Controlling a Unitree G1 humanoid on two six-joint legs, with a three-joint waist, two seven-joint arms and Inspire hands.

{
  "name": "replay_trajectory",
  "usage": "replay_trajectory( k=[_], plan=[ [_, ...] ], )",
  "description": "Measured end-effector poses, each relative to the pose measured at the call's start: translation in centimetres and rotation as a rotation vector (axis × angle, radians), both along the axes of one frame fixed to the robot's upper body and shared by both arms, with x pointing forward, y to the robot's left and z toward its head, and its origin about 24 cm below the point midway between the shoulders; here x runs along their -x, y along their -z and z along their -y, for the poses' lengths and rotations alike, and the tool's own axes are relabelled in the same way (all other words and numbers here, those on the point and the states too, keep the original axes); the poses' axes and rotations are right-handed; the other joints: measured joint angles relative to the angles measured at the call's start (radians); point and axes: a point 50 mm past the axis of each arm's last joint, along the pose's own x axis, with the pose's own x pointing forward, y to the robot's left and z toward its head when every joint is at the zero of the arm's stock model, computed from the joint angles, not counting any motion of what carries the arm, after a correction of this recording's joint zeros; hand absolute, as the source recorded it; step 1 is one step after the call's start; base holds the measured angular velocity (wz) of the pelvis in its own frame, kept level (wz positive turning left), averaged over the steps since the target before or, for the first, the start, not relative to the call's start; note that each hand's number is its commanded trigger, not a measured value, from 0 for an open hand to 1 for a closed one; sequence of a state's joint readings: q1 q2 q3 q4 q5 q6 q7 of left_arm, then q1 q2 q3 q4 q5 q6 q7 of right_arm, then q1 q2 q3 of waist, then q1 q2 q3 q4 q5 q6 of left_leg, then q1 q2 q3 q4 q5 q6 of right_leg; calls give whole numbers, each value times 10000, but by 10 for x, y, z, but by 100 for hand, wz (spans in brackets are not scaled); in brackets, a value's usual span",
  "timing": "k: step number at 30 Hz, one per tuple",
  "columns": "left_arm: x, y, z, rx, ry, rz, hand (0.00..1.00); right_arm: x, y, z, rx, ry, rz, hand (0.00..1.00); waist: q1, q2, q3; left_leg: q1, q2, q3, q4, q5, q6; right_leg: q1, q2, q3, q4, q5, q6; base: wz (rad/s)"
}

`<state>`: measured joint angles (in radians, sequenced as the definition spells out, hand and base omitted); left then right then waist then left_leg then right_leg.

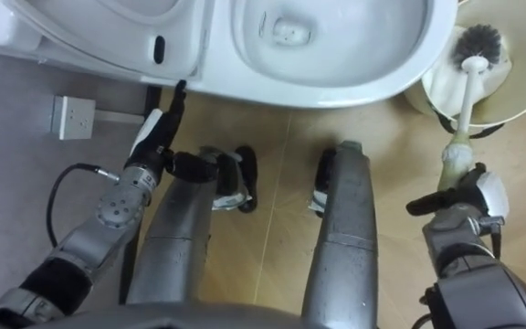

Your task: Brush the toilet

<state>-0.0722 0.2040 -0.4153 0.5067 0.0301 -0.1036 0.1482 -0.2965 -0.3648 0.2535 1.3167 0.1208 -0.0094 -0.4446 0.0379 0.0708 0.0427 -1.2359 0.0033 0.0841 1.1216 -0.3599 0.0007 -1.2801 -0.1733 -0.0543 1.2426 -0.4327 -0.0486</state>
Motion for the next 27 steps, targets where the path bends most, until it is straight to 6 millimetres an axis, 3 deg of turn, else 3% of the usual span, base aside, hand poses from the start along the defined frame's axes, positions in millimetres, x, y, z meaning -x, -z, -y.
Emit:
replay_trajectory(
  k=[8, 14, 22, 27],
  plan=[
    [-1, -2, 0, 46, -5, 276, 0, 1, 1, 1, -1108, 999, 643, 100, 7, 59, 1, -325, -17, 47, 506, -122, 44, -374, -17, 145, 573, -135, 27, 1],
    [-1, -2, 1, 616, -305, 170, 0, 2, 2, 0, -2041, 2006, 1289, 100, -22, 49, 7, -390, -17, 92, 703, -163, 33, -495, -12, 207, 804, -213, -67, 0],
    [1, -1, 0, 844, -440, 44, 0, 2, 5, -3, -3106, 3322, 2079, 100, -74, 13, 29, -244, -2, 58, 590, -175, 5, -316, 20, 163, 653, -178, -16, 0],
    [6, 7, -3, 744, -604, -350, 0, 9, 12, -9, -3767, 3571, 1960, 100, -291, -18, 36, 388, 34, 20, 8, -134, -43, 384, 29, -34, -54, -42, -31, -6]
  ],
)
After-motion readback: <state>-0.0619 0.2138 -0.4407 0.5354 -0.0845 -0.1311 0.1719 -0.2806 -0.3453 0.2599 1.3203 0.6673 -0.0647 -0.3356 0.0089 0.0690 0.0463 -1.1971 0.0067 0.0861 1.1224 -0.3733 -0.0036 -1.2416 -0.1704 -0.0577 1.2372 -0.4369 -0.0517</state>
